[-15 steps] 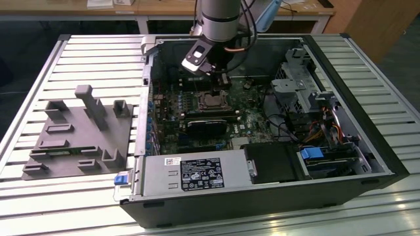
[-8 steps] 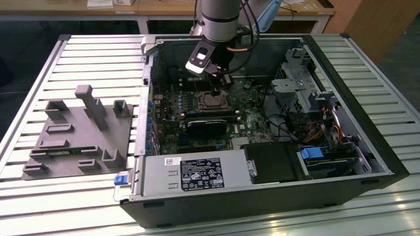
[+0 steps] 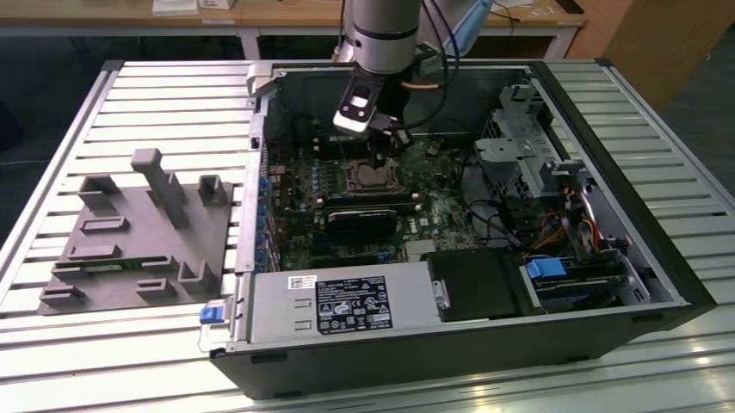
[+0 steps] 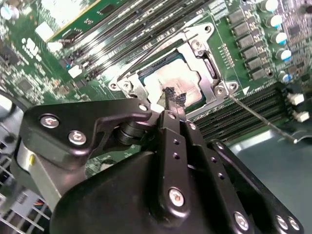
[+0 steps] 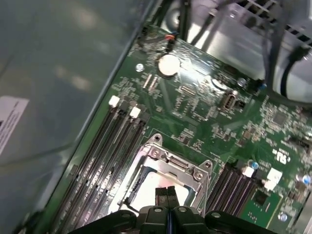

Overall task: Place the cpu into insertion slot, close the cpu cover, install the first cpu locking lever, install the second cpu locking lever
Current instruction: 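Close the cpu cover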

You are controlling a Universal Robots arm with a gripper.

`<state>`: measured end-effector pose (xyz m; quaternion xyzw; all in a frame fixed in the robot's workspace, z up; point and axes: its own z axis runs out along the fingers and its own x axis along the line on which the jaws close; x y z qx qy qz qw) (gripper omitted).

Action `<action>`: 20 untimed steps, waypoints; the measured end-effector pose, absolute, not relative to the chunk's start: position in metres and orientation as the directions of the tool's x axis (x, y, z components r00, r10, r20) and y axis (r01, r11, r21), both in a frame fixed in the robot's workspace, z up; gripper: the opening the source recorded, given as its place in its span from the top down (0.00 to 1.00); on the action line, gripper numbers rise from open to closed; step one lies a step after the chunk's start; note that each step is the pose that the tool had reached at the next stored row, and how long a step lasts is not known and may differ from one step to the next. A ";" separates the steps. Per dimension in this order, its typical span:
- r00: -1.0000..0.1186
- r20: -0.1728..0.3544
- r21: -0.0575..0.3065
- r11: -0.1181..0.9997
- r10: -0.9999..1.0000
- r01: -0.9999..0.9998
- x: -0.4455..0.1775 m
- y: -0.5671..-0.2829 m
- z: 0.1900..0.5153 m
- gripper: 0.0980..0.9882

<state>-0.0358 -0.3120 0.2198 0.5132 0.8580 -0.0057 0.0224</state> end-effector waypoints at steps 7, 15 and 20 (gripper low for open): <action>-0.579 -0.044 0.013 0.580 0.814 0.814 -0.036 -0.312 0.219 1.00; -0.692 -0.044 0.013 0.693 0.721 0.721 -0.036 -0.312 0.218 1.00; -0.754 -0.044 0.013 0.755 0.655 0.655 -0.036 -0.312 0.218 1.00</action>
